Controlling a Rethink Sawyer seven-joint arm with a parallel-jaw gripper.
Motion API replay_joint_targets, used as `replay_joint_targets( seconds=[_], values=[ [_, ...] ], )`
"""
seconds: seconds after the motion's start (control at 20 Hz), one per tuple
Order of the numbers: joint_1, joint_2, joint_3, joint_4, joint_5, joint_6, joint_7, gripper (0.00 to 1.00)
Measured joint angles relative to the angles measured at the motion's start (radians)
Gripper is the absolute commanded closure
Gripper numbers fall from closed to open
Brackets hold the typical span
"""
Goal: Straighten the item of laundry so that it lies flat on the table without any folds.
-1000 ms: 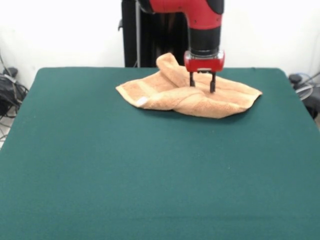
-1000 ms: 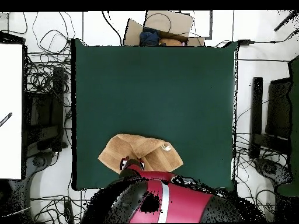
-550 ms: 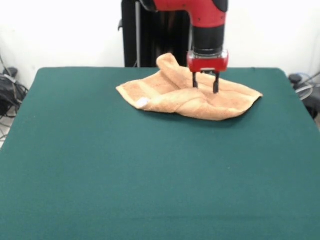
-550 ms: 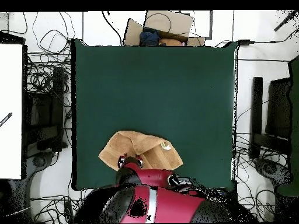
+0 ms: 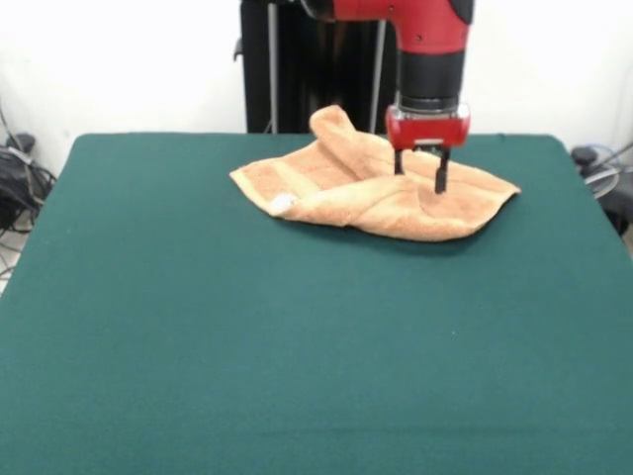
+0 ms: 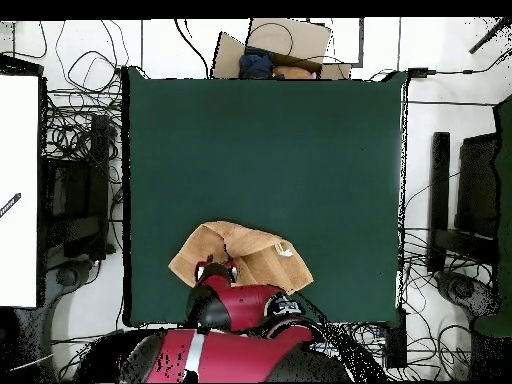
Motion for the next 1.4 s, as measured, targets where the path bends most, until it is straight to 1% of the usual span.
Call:
replay_joint_targets(
  seconds=[0.25,0.4,0.55,0.75,1.15,1.4],
  values=[
    [0.017,0.011,-0.023,-0.02,-0.017,-0.117,0.0,0.0],
    [0.017,0.016,-0.023,-0.03,-0.02,-0.165,0.0,0.0],
    [0.017,0.025,-0.023,-0.051,-0.02,-0.255,0.0,0.0],
    [0.017,0.033,-0.023,-0.068,-0.021,-0.296,0.0,0.0],
    [0.019,0.045,-0.027,-0.085,-0.02,-0.298,0.0,0.0],
    [0.05,0.068,-0.074,-0.086,-0.013,-0.298,0.0,0.0]
  ],
)
